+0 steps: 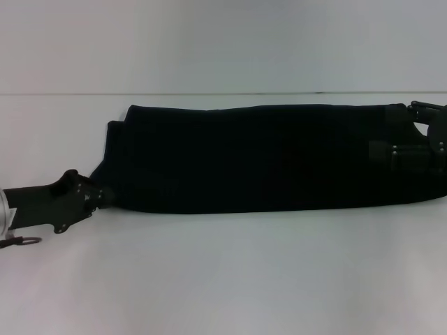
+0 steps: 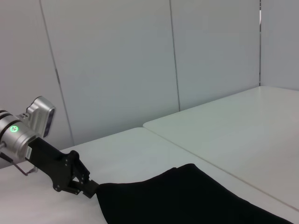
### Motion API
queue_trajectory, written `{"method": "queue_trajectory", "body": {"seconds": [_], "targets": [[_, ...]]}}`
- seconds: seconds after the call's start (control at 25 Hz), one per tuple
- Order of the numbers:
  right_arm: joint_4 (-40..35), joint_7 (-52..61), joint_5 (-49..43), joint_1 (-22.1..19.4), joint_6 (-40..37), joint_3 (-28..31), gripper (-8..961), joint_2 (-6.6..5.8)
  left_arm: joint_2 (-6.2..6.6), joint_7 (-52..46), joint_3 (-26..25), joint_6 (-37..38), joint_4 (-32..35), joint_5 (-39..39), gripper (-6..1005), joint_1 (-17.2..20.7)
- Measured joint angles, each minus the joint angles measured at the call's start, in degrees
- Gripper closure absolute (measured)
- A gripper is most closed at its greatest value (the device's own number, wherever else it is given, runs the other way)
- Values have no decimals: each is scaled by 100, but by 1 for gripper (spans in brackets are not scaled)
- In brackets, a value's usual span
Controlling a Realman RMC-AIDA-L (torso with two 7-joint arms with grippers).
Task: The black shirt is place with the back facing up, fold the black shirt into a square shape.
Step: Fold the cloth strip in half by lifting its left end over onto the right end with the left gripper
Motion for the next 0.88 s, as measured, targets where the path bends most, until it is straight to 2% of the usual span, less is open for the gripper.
{"method": "queue_trajectory", "body": {"seconds": [0.24,0.76,0.88], "targets": [[-7,0,2,2,3,-1,30,-1,19,-7,-382,2,-179,-1,719,50],[-29,0,10,-38,3,6,31,-1,39,-315,-362,-138,-260,37,420,31],[-39,0,11,-40,3,6,30,-1,39,-321,-360,-261,-314,33,289,11]]}}
